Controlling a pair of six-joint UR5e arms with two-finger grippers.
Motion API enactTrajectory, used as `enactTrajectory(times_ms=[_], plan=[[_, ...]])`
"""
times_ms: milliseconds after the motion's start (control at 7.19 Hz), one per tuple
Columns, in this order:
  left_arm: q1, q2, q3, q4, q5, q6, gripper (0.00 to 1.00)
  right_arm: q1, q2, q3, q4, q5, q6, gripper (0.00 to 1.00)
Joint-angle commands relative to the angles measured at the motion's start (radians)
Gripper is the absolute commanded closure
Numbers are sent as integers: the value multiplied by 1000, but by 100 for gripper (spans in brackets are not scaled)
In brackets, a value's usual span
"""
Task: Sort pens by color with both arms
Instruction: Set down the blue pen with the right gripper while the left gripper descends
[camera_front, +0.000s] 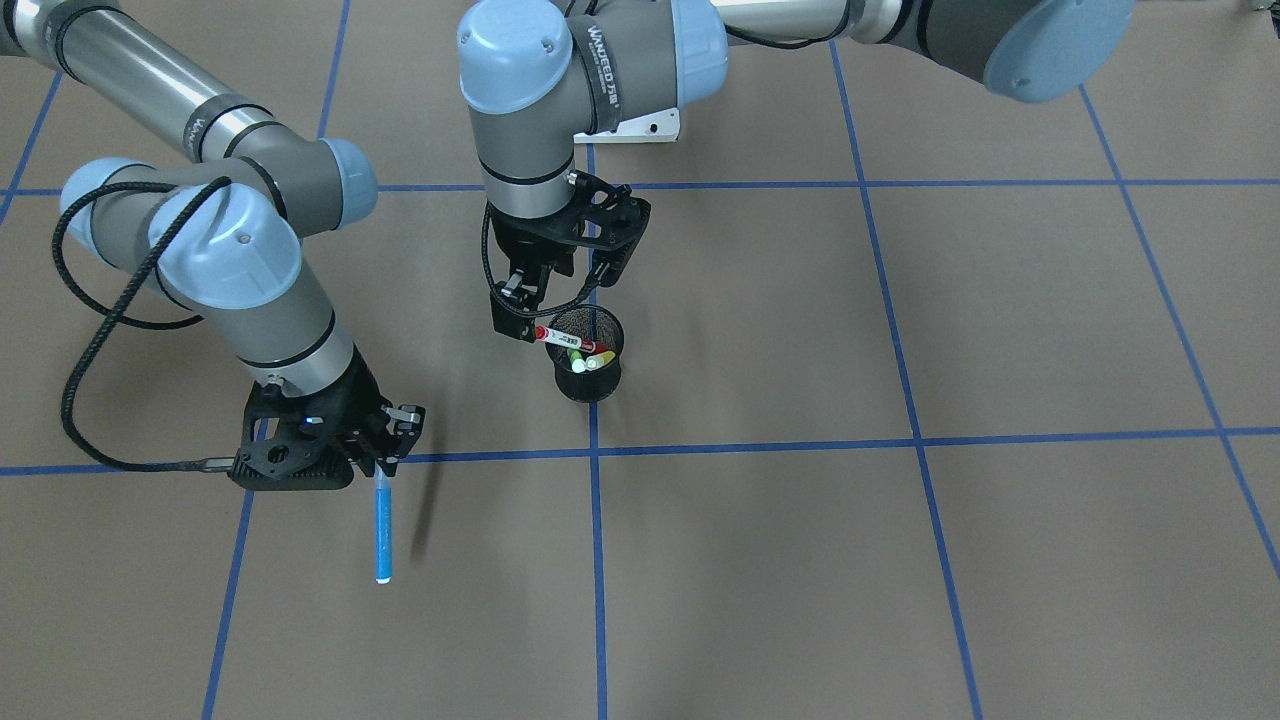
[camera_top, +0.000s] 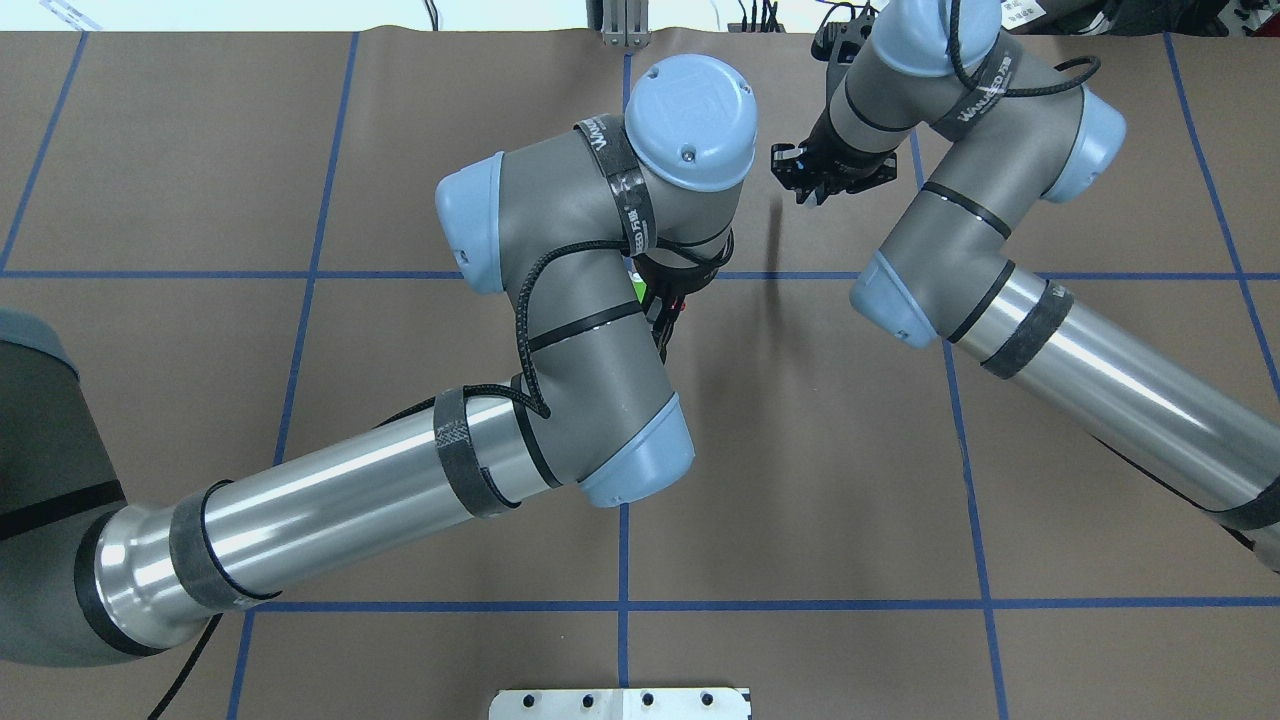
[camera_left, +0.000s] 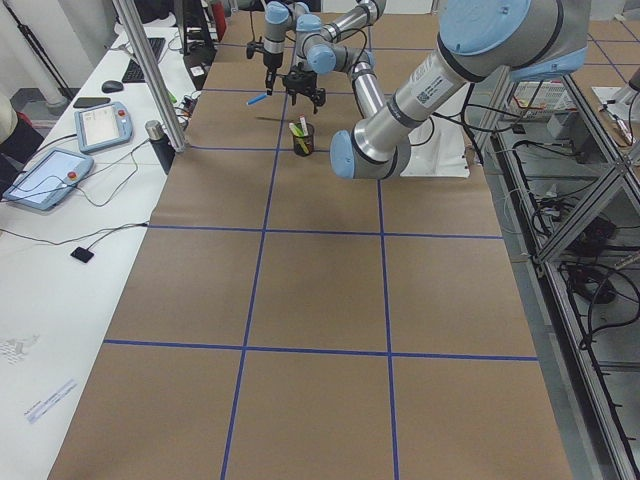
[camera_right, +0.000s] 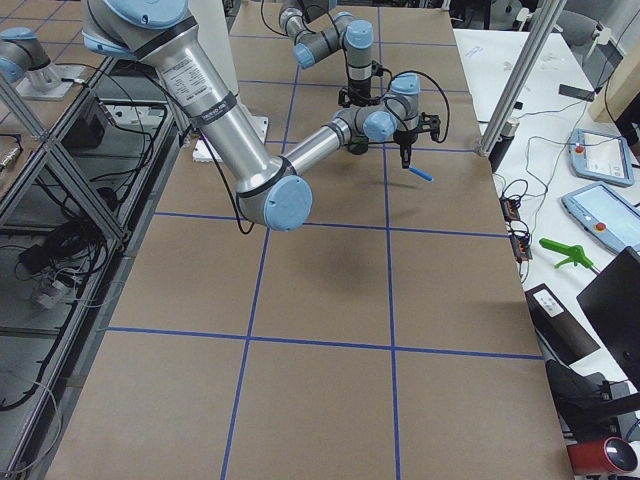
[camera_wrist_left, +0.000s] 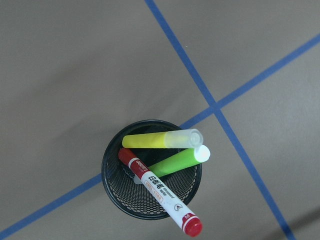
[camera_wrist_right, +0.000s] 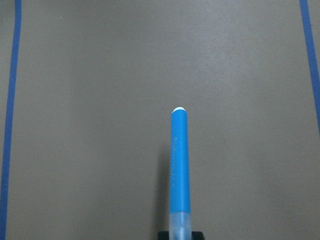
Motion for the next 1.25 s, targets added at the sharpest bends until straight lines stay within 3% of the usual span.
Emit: enactTrajectory(times_ms=[0,278,695,834,974,1113], plan=[[37,-5,51,-41,73,-141,1,-59,5,-5,23,-27,18,94],[45,-5,58,-42,79,-160,1,-61,-30,-12,122,29,20,94],[43,-11,59,-40,84,-165,10,-56,-51,-15,126,48,20,94],[43,-11,64,-42,100,-174,15,-56,-54,-15,126,48,21,80],[42,-9,65,-42,102,-175,19,-56,-54,-15,126,43,33,28],[42,-9,65,-40,104,-177,24,-54,-54,-12,126,43,88,9]])
